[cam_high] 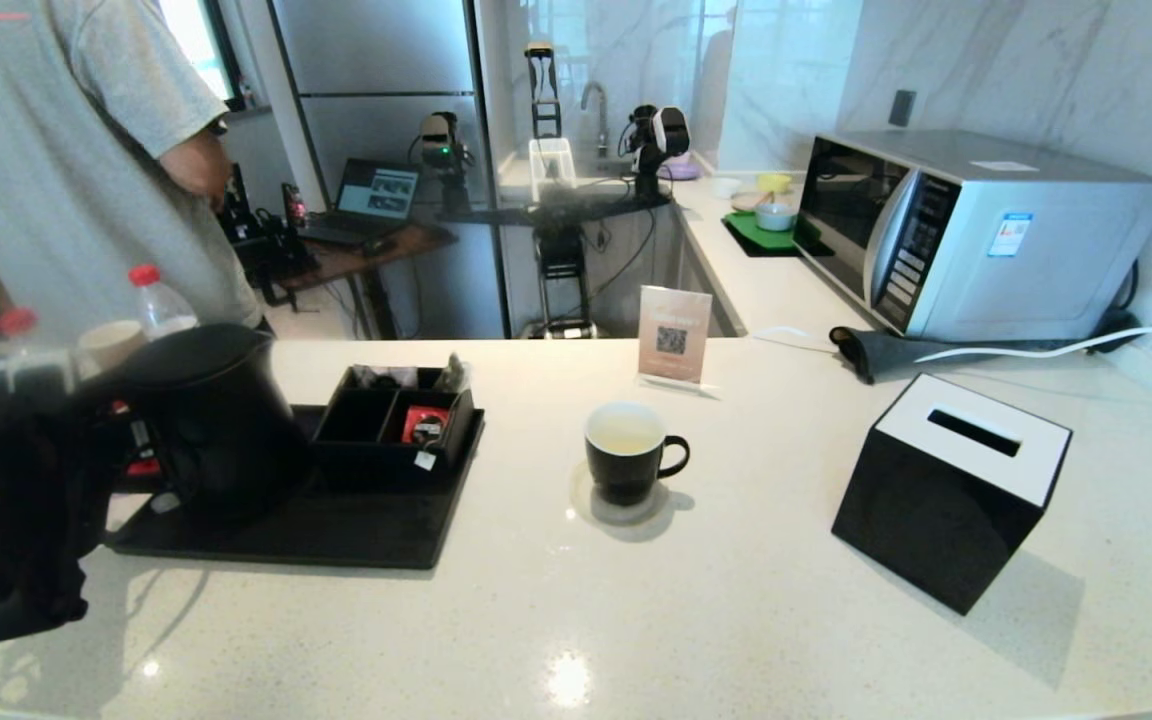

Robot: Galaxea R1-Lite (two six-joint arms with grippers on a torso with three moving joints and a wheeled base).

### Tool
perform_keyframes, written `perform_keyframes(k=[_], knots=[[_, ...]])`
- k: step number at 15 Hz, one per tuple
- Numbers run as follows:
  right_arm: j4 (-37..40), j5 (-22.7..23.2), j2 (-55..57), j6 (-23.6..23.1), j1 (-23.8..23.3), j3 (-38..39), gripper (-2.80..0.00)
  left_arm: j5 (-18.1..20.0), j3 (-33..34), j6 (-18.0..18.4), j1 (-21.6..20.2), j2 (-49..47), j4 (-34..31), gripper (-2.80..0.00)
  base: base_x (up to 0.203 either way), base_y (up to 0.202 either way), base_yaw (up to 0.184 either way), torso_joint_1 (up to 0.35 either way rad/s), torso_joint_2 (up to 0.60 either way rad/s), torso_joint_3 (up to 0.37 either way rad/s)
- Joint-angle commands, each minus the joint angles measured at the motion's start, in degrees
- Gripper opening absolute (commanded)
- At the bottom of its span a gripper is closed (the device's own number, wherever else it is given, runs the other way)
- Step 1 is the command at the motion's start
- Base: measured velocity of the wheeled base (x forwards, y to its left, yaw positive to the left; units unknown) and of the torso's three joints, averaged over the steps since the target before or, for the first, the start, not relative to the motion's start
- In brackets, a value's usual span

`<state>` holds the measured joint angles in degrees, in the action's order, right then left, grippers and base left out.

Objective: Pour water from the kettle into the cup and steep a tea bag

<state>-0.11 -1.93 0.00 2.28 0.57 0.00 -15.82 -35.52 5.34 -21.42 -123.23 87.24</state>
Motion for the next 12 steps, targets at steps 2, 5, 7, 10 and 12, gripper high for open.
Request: perform_keyframes(k=[2,5,7,10,12], knots=[[0.00,-0.01,0.00,0.03,0.04,0.00,-2.80,-0.11,0.33,0.02,-0.11,-0.08,2.72,-2.80,0.000,0.000,0.000,0.000,0.00,0.000],[0.02,-0.01,0.00,0.01,0.04,0.00,-2.80,-0.17,0.45,-0.07,-0.11,-0.08,2.72,0.00,0.000,0.000,0.000,0.000,0.00,0.000],[-0.04,-0.01,0.00,0.01,0.04,0.00,-2.80,-0.17,0.45,-0.15,-0.11,-0.08,2.72,0.00,0.000,0.000,0.000,0.000,0.00,0.000],[-0.04,-0.01,0.00,0.01,0.04,0.00,-2.80,-0.13,0.72,-0.77,-0.11,-0.02,2.72,0.00,0.000,0.000,0.000,0.000,0.00,0.000],[0.01,-0.01,0.00,0.08,0.03,0.00,-2.80,-0.09,1.98,-0.82,0.00,0.40,2.72,0.00,0.000,0.000,0.000,0.000,0.00,0.000]])
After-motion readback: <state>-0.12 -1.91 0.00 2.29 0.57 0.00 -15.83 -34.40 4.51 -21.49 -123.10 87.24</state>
